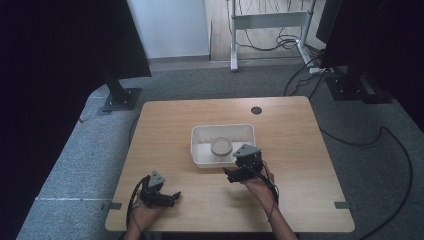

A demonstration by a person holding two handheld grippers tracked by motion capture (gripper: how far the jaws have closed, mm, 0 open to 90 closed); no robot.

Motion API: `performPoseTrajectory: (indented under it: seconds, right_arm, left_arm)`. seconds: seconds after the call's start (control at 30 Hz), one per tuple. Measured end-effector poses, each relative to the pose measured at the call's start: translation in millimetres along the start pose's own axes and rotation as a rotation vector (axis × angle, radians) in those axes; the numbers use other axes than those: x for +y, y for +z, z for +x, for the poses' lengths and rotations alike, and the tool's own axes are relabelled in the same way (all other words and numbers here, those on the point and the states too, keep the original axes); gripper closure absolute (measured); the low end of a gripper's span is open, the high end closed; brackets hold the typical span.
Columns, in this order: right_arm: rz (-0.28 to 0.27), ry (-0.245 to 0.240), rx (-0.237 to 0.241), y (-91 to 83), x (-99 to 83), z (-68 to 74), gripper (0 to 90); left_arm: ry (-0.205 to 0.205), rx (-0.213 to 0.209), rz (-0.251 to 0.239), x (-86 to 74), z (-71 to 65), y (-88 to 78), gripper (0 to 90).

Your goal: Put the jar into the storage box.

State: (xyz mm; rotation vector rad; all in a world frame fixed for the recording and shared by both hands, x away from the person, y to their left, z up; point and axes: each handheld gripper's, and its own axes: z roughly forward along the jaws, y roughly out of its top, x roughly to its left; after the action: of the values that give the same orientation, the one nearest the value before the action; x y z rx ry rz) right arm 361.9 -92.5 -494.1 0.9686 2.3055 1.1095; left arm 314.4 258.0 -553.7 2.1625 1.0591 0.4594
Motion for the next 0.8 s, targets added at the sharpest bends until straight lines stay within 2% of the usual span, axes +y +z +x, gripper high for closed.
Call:
performPoseTrajectory:
  seconds: [0.8]
  right_arm:
    - [-0.017,0.025,-0.008,-23.8,-28.3,-7.6,3.9]
  left_arm:
    - [0.001,0.001,0.001,0.0,0.0,-0.1,1.5]
